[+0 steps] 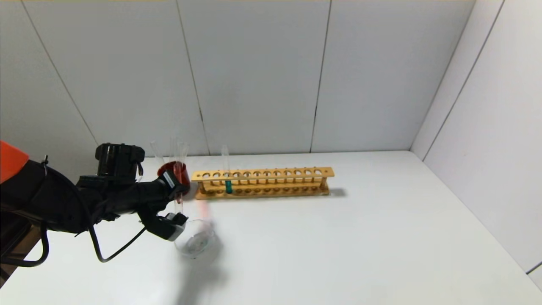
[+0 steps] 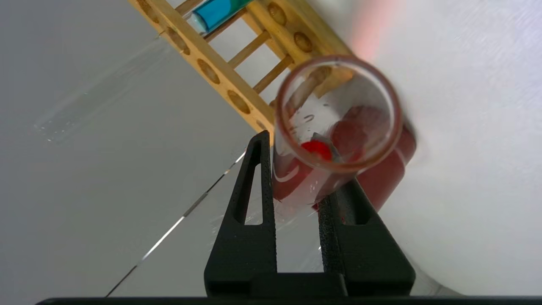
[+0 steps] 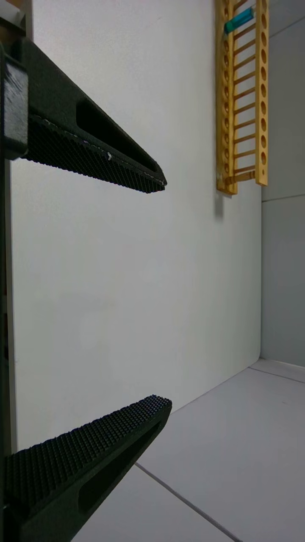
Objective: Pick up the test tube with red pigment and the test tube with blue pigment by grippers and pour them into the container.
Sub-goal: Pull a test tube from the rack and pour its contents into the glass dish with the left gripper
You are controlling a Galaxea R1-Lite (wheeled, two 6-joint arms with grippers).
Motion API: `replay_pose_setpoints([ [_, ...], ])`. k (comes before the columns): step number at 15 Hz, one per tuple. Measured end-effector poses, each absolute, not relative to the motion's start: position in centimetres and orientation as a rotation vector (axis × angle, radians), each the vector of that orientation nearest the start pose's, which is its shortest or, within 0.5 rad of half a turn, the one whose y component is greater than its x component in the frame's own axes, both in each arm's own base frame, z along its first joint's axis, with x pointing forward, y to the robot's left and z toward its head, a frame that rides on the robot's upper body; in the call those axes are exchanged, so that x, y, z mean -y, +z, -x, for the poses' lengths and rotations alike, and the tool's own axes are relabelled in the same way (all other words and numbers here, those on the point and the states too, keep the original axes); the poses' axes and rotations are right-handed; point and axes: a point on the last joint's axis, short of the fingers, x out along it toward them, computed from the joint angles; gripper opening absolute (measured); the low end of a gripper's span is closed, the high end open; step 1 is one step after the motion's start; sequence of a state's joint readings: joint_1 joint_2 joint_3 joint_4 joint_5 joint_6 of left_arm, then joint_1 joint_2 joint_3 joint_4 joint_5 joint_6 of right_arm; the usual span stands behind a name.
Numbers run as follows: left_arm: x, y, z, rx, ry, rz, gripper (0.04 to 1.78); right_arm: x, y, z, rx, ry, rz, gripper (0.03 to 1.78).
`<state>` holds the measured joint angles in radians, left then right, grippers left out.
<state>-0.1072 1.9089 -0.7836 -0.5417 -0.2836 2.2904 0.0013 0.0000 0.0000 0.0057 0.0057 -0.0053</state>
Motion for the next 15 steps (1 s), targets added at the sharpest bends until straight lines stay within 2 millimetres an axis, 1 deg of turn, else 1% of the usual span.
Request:
replay_pose_setpoints([
  [7, 4.25, 10.11, -32.76, 0.136, -0.824, -2.184, 0.33, -0.01, 7.48, 2.28, -0.006, 0.007, 0.005, 1.75],
  [12, 4.61, 9.83, -32.81, 0.131, -0.832, -2.190, 0.33, -0.01, 7.49, 2.28, -0.006, 0.007, 0.005, 1.75],
  [15, 4.76, 9.90, -33.01, 0.139, -0.807, -2.204, 0.33, -0.01, 7.49, 2.28, -0.006, 0.007, 0.005, 1.75],
])
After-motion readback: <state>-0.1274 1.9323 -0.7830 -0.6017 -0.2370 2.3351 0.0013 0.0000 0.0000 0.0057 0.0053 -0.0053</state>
